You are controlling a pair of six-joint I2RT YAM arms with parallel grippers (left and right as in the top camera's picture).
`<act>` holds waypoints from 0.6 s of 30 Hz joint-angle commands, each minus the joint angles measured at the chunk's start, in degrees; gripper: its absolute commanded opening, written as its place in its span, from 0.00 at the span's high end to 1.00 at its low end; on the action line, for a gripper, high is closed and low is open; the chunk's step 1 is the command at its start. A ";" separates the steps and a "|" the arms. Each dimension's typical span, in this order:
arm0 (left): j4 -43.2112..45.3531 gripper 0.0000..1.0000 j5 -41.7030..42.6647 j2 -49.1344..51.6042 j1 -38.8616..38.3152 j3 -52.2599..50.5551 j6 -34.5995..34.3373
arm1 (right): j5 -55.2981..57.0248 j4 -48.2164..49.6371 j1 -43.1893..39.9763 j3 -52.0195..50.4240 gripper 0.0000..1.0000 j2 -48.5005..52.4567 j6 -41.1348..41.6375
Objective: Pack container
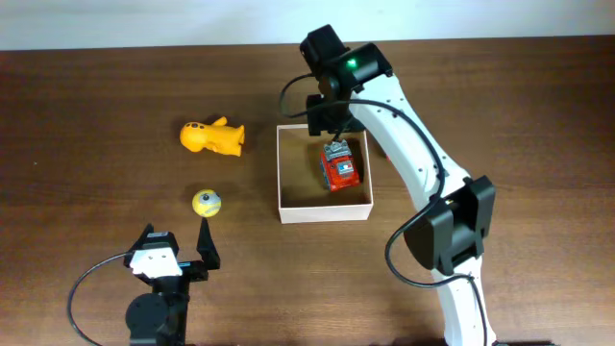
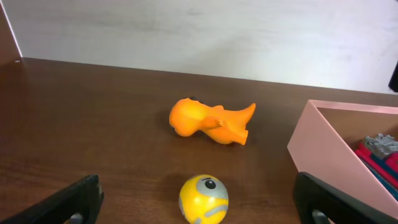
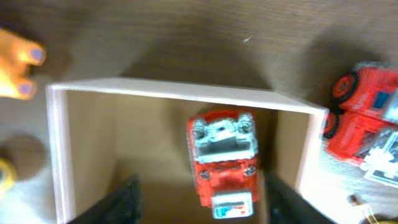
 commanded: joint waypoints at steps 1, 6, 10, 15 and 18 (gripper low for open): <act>0.13 0.01 0.61 -0.15 0.24 -0.33 -0.11 | -3.65 -1.03 2.91 0.33 0.51 0.20 -1.29; 0.13 0.01 0.61 -0.15 0.24 -0.33 -0.11 | -3.63 -1.73 5.53 -2.27 0.52 0.20 -2.58; 0.13 0.01 0.61 -0.15 0.24 -0.33 -0.11 | -3.63 -2.27 6.54 -5.81 0.53 0.20 -2.78; 0.13 0.01 0.61 -0.15 0.24 -0.33 -0.11 | -3.10 -1.75 6.49 -11.78 0.52 0.20 -2.99; 0.11 0.01 0.61 -0.15 0.24 -0.33 -0.13 | -2.54 -0.24 6.16 -14.19 0.52 0.20 -3.63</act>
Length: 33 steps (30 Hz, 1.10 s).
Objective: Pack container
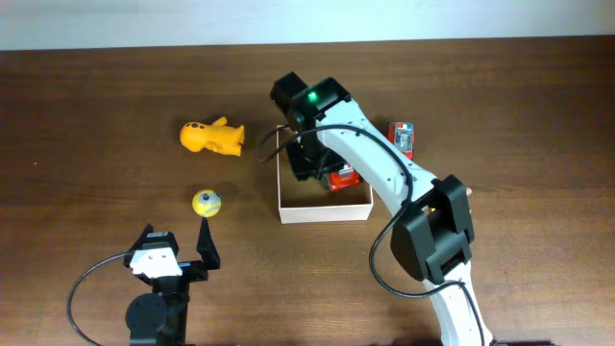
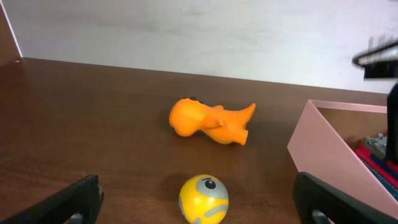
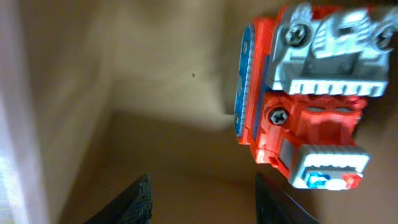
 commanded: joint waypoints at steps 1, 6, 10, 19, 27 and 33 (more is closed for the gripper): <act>0.13 0.01 0.61 -0.15 0.24 -0.33 -0.11 | 0.85 1.49 -0.59 -2.47 0.52 0.20 -1.11; 0.13 0.01 0.61 -0.15 0.24 -0.33 -0.13 | 1.86 4.48 -1.60 -4.33 0.51 0.20 -1.68; 0.11 0.01 0.61 -0.15 0.24 -0.33 -0.11 | 2.05 6.75 -2.75 -5.62 0.51 0.20 -2.80; 0.11 0.01 0.61 -0.15 0.24 -0.33 -0.11 | 4.85 8.79 -6.01 -6.64 0.47 0.20 -3.63; 0.13 0.01 0.61 -0.15 0.24 -0.33 -0.11 | 2.99 10.10 -7.17 -6.64 0.47 0.20 -6.51; 0.13 0.01 0.61 -0.15 0.24 -0.33 -0.11 | 1.36 12.15 -7.10 -6.64 0.45 0.20 -8.83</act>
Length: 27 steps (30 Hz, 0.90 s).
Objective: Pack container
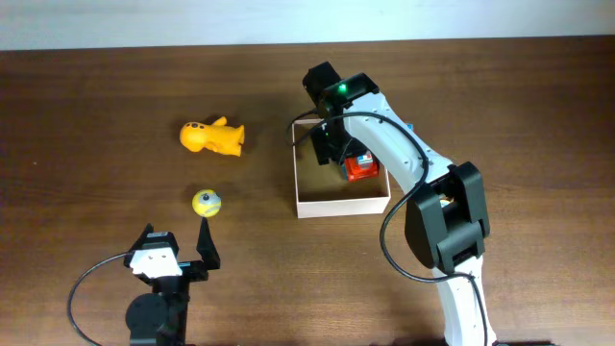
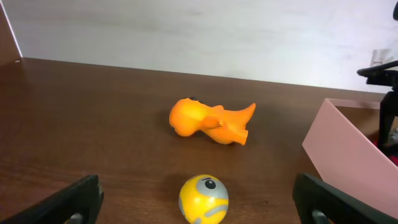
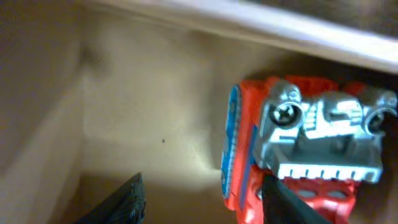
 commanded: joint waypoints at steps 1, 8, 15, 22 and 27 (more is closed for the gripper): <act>0.13 0.01 0.61 -0.15 0.24 -0.33 -0.11 | -0.94 0.87 0.20 -0.63 0.44 0.20 -2.21; 0.13 0.01 0.61 -0.15 0.24 -0.33 -0.13 | -0.92 3.19 0.17 -0.63 0.43 0.22 -2.86; 0.11 0.01 0.61 -0.15 0.24 -0.33 -0.11 | -0.20 4.42 0.09 -0.63 0.43 0.33 -2.91; 0.13 0.01 0.61 -0.15 0.24 -0.33 -0.11 | 1.86 4.31 0.04 -0.63 0.43 0.42 -3.28; 0.13 0.01 0.61 -0.15 0.24 -0.33 -0.11 | 4.70 3.82 0.04 -0.63 0.43 0.44 -3.28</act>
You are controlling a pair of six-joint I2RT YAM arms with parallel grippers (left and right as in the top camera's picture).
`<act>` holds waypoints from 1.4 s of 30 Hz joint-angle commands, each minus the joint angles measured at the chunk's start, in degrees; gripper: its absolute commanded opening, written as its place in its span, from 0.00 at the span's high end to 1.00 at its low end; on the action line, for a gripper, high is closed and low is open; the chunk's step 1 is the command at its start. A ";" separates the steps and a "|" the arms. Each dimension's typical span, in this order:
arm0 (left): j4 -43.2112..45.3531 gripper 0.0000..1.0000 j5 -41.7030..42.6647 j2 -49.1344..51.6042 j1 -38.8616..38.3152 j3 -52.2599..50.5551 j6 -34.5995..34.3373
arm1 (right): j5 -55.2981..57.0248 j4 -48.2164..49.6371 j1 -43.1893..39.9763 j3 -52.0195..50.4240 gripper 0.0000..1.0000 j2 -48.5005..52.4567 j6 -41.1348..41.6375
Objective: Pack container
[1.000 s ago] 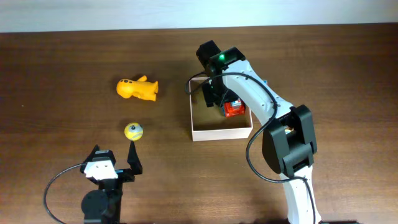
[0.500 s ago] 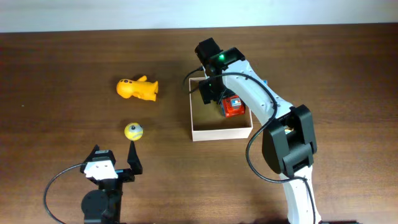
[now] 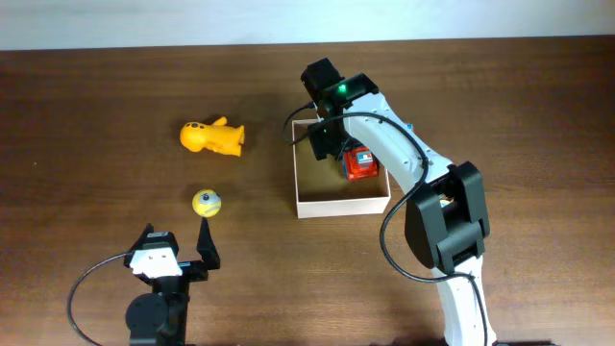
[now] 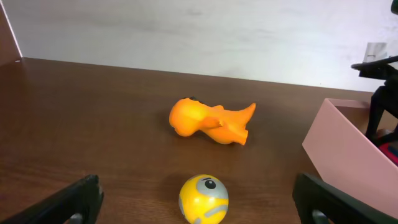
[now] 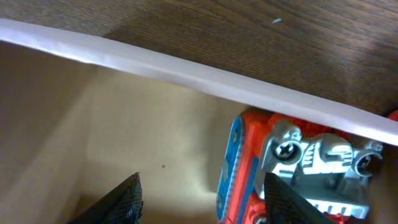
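The pale open box (image 3: 343, 204) stands right of centre, and a red toy truck (image 3: 360, 165) lies in its far right corner. My right gripper (image 3: 327, 144) hangs open inside the box. In the right wrist view its fingers (image 5: 127, 199) spread over the box floor, and the truck (image 5: 298, 168) sits by the right one under the far wall (image 5: 186, 68). An orange toy (image 3: 213, 136) and a yellow ball (image 3: 206, 202) lie on the table to the left. My left gripper (image 3: 176, 240) rests open just short of the ball (image 4: 203, 198).
The box's near wall (image 4: 345, 155) rises at the right of the left wrist view, with the orange toy (image 4: 211, 121) beyond the ball. A sliver of red (image 5: 393, 115) shows outside the box's far wall. Brown table top surrounds everything.
My right gripper has drawn back a little from the box floor, so more of the far wall and the table beyond shows. Box, truck and left arm are unmoved.
First my right gripper hung open above the box with the truck lying in it. Then it was low inside, left of the truck. Later the box stood further right with the truck in its far right corner. The left arm stayed still throughout.
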 commanded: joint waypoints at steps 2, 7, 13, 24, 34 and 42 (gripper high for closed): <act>0.13 0.01 0.61 -0.15 0.24 -0.33 -0.11 | 3.85 -0.24 0.04 -0.44 0.43 0.44 -0.46; 0.13 0.01 0.61 -0.15 0.24 -0.33 -0.13 | 3.82 -0.13 0.04 -0.44 0.43 0.44 -0.63; 0.13 0.01 0.61 -0.15 0.24 -0.33 -0.11 | 3.74 0.15 0.04 -0.44 0.43 0.44 -0.63; 0.13 0.01 0.61 -0.15 0.24 -0.33 -0.11 | -4.50 -6.27 0.22 15.37 0.41 0.28 -1.03; 0.13 0.01 0.61 -0.15 0.24 -0.33 -0.11 | 7.48 -20.90 -3.67 34.77 0.37 0.28 6.03; 0.13 0.01 0.61 -0.15 0.24 -0.33 -0.11 | 8.94 -27.93 -14.53 34.47 0.36 0.31 12.15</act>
